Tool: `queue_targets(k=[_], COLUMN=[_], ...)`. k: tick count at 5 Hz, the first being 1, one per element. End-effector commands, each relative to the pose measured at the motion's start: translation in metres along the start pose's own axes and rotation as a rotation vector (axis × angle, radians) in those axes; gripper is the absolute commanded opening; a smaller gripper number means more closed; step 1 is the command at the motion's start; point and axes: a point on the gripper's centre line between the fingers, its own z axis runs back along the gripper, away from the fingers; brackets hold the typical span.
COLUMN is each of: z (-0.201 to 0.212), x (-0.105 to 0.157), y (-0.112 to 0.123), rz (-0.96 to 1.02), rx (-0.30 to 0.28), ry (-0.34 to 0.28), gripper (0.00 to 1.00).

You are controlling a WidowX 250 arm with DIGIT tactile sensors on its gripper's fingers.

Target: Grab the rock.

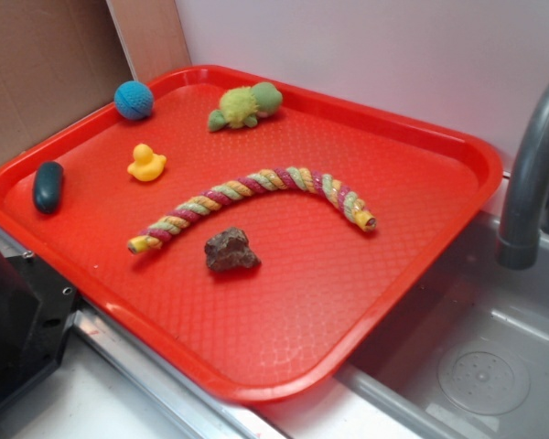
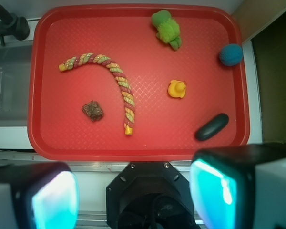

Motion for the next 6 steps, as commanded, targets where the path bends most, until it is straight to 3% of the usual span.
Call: queue_targets(k=[1, 2, 3, 4, 5, 6], z=[0.0, -0.008, -0.021, -0.016, -0.016, -0.029], x=[0.0, 0.013, 0.021, 0.029, 0.03, 0.024], y=[0.0, 0.006, 0.011, -0.03, -0.081, -0.114], rz=[0.0, 0.044, 0.083, 0.096, 0.028, -0.015], rx=[0.0, 0.01, -0.001, -0.077, -0.124, -0.1], ry=[0.0, 0.056, 0.068, 0.035, 0.041, 0.028], gripper=[1.0, 1.0, 1.0, 1.0, 1.0, 1.0])
